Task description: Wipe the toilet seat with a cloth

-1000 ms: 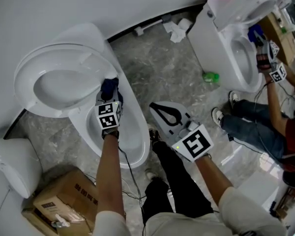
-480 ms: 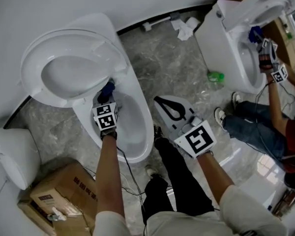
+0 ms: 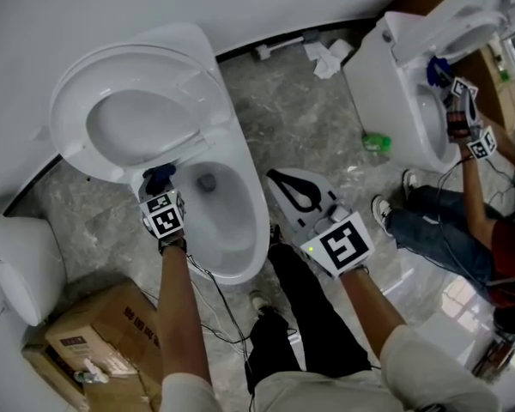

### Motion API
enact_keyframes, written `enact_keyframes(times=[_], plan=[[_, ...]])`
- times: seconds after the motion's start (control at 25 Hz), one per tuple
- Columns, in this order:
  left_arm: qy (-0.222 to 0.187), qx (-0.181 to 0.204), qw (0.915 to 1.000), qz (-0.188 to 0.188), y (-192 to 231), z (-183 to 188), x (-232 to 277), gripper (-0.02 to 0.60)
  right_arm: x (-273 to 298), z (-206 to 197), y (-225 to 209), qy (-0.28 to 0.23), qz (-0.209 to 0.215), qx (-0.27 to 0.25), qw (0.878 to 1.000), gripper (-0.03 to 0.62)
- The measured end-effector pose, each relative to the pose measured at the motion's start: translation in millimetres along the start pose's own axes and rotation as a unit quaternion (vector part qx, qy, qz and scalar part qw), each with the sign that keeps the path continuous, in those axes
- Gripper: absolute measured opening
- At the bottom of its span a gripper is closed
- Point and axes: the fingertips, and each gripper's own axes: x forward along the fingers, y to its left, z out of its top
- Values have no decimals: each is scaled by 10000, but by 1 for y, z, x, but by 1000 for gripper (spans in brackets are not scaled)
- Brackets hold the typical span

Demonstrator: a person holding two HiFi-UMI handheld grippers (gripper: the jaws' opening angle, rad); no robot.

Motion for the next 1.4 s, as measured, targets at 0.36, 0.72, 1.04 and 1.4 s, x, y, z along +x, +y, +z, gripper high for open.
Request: enact_keyframes(times=[0.36, 0.72, 1.04, 1.4], plan=[[-171, 0, 9990, 406, 51, 16, -23, 37, 6, 12, 17, -1, 105, -73, 9999, 28], [-334, 206, 9980, 492, 74, 53, -63, 37, 11, 54, 33, -8, 219, -171, 9996, 28], [-615, 65, 9958, 682, 97, 88, -85, 37, 8, 82, 37, -54, 204, -240, 9995, 28], [-1113, 38, 9916, 664, 113, 138, -111, 37, 11, 96, 49, -82, 196, -280, 9994, 28]])
